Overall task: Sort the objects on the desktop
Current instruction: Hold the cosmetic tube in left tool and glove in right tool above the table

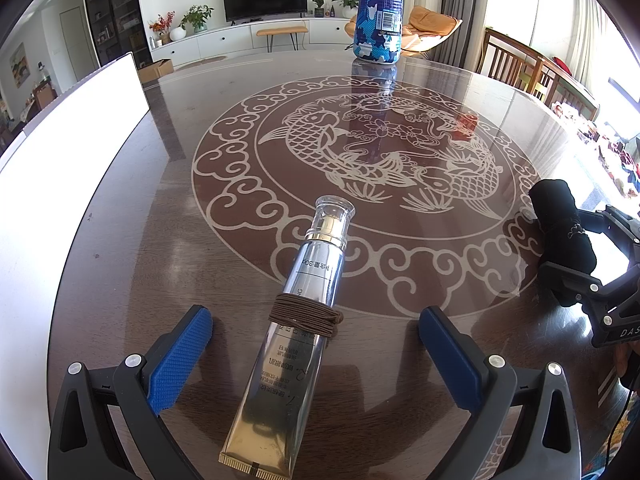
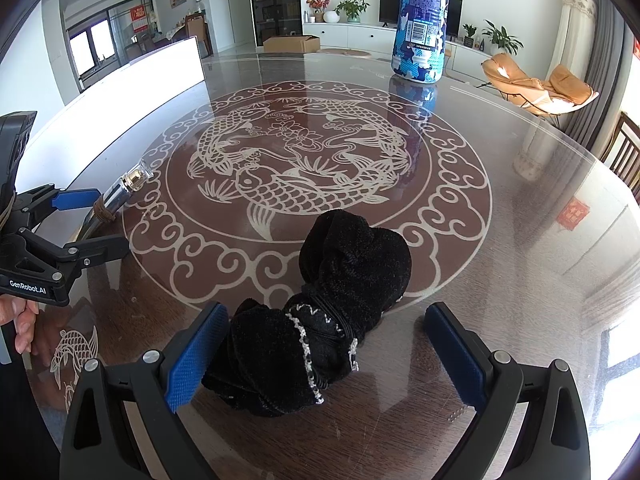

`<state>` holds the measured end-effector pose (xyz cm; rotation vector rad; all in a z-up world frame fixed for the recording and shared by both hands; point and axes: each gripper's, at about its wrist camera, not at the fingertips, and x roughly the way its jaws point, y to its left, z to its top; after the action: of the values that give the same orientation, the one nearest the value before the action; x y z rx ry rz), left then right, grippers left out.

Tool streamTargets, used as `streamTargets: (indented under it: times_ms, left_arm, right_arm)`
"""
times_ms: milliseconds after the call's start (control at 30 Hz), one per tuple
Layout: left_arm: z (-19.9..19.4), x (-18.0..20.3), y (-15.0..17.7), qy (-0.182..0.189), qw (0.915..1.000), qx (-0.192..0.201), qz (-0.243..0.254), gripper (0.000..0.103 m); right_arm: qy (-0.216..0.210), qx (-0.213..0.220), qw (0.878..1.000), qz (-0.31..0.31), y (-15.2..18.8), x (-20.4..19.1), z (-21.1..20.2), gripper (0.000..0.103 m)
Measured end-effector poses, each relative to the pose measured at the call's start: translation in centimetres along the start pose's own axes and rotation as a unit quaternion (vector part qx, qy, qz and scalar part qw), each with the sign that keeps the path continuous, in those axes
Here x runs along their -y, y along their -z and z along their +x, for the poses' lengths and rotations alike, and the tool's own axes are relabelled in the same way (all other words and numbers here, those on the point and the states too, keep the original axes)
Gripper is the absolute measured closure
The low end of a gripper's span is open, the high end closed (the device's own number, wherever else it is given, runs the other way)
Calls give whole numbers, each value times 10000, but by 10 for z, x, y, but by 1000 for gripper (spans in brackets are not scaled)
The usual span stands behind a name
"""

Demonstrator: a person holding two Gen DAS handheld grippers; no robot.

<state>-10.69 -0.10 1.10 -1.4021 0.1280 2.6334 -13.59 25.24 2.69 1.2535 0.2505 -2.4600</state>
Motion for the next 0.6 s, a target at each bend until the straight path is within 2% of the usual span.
streamTargets:
  times_ms: [233,333,600]
  left_arm:
    - [0,0,0,0,10000,-5,8,0]
    - [-3,-1,2,120,9999,-40,87,0]
    - [-15,-1,16,381,9976,-135,564,0]
  right_arm:
    - [14,-2,10000,-32,0,-1,-1,2]
    - [-425,133,9990,88,2,8,-10,3]
    - [-511,-130,9985,150,35,34,-46,3]
